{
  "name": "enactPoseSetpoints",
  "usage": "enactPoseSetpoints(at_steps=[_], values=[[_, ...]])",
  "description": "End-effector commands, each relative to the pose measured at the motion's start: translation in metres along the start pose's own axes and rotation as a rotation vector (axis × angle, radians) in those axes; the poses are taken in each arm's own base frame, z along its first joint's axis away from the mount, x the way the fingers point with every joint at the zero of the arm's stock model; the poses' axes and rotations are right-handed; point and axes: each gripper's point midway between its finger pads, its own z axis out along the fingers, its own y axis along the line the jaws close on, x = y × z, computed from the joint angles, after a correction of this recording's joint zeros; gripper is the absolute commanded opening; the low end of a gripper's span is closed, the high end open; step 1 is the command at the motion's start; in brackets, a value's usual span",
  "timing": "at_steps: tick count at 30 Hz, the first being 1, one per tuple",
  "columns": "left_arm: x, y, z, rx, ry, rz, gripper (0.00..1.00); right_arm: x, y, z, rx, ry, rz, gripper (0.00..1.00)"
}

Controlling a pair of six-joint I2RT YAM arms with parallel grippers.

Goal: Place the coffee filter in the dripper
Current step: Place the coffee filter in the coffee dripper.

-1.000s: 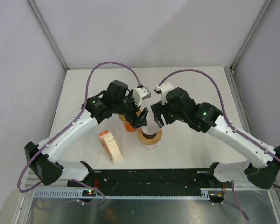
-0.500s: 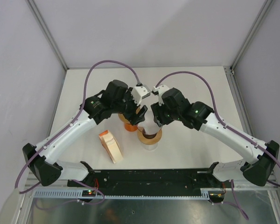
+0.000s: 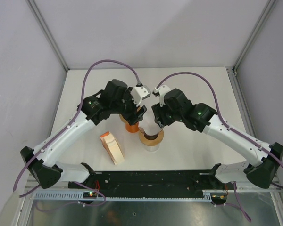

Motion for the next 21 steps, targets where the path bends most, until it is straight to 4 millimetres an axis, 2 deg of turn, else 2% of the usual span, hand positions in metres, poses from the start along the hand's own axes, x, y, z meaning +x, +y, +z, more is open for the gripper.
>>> enactPoseSetpoints(at_steps=[1, 7, 10, 11, 13, 17, 19, 21], values=[[-0.037, -0.007, -0.016, 0.046, -0.107, 0.032, 0.79, -0.043, 0.019, -0.027, -0.094, -0.199, -0.085, 0.56], [-0.038, -0.016, -0.007, 0.108, -0.100, 0.017, 0.79, -0.074, 0.004, -0.064, -0.029, -0.369, -0.194, 0.65], [-0.034, -0.016, -0.003, 0.111, -0.085, 0.013, 0.80, -0.080, 0.007, -0.079, -0.043, -0.416, -0.268, 0.66], [-0.033, -0.016, -0.002, 0.110, -0.082, 0.014, 0.80, -0.081, 0.012, -0.084, -0.065, -0.429, -0.297, 0.66], [-0.032, -0.014, -0.001, 0.104, -0.077, 0.017, 0.79, -0.075, 0.035, -0.089, -0.160, -0.436, -0.395, 0.66], [-0.034, -0.012, -0.002, 0.124, -0.087, 0.001, 0.76, -0.045, 0.092, -0.086, -0.342, -0.381, -0.627, 0.72], [-0.031, -0.013, 0.000, 0.148, -0.083, -0.018, 0.73, -0.031, 0.106, -0.078, -0.371, -0.339, -0.691, 0.74], [-0.027, -0.019, 0.003, 0.186, -0.078, -0.026, 0.71, -0.022, 0.112, -0.069, -0.366, -0.301, -0.719, 0.75]])
